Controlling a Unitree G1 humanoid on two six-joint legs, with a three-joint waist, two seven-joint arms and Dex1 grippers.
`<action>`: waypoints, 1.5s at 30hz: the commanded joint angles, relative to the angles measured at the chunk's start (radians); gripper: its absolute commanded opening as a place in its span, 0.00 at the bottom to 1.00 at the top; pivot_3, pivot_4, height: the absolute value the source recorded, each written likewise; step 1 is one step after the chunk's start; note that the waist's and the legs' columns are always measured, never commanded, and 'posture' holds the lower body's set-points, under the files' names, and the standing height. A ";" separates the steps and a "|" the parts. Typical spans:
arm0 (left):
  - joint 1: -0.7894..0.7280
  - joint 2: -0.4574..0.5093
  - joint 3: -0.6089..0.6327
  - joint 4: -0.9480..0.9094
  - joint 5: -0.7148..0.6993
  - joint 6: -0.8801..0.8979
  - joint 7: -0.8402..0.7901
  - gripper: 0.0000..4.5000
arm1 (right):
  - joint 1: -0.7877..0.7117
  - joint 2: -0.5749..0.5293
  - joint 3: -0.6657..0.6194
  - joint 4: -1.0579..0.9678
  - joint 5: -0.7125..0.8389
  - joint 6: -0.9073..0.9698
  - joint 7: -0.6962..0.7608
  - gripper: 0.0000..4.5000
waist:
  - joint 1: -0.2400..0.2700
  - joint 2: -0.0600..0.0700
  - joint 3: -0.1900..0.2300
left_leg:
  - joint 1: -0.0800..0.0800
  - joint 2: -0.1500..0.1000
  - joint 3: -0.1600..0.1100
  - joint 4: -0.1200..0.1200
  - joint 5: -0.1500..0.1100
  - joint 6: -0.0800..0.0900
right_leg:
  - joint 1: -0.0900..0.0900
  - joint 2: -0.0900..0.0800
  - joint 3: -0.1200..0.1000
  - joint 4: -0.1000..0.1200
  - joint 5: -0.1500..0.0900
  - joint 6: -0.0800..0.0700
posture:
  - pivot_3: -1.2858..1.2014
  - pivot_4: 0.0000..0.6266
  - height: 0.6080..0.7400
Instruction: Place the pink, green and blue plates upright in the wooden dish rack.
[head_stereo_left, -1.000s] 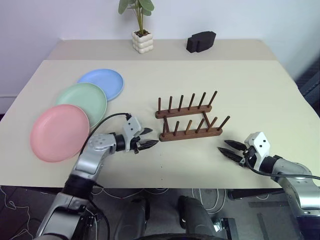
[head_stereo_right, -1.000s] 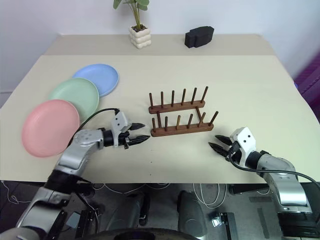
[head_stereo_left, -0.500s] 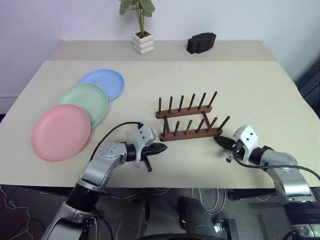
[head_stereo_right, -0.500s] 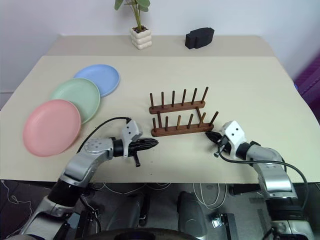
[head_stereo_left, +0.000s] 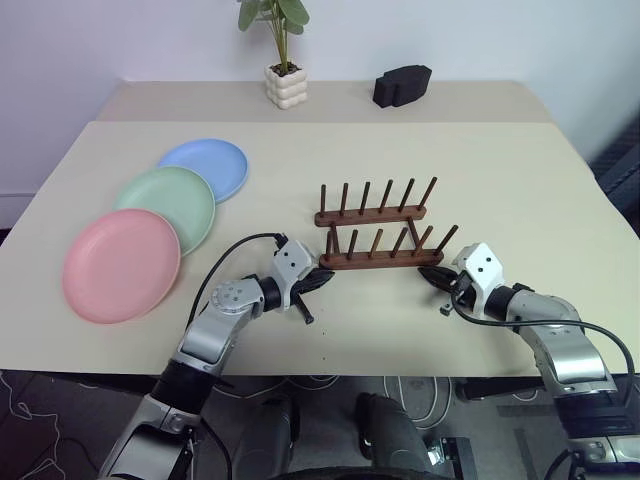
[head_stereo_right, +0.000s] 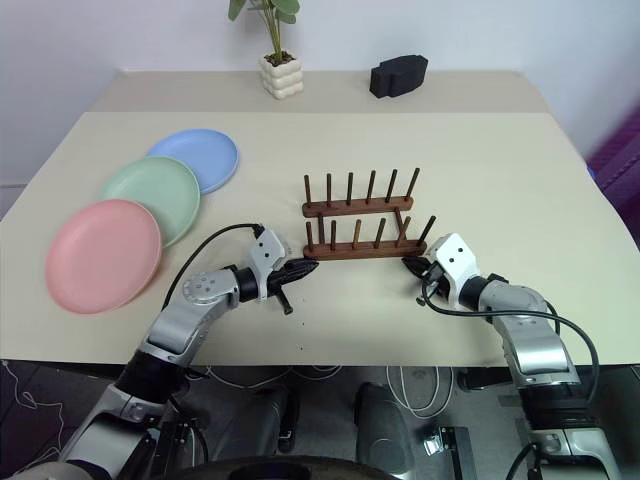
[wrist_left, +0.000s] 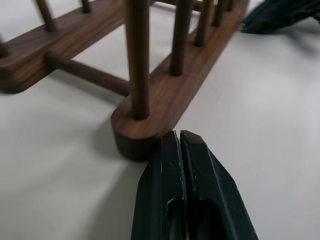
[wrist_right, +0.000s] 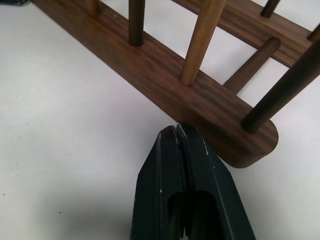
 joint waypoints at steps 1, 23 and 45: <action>-0.007 0.006 0.021 0.015 0.021 -0.014 0.025 0.01 | -0.020 -0.004 0.002 -0.035 0.002 0.007 0.004 0.00 | 0.000 0.000 0.000 | 0.000 0.000 0.000 0.000 0.000 0.000 | 0.000 0.000 0.000 0.000 0.000 0.000 | 0.52 0.24 0.98; 0.105 0.103 0.176 -0.282 -0.193 0.128 -0.047 0.14 | 0.018 -0.112 -0.108 -0.199 0.155 0.066 0.151 0.00 | -0.001 0.000 0.001 | -0.002 0.001 0.000 -0.001 0.000 0.000 | -0.002 0.000 0.000 0.000 0.000 0.000 | 0.52 0.24 0.98; 0.383 0.265 1.121 -0.372 -0.434 0.366 0.399 1.00 | -0.174 -0.055 0.080 -0.166 0.178 0.001 0.322 0.00 | 0.006 -0.005 0.004 | -0.002 0.002 -0.001 -0.002 0.000 0.000 | -0.002 -0.001 0.000 -0.002 -0.001 0.000 | 0.52 0.24 0.98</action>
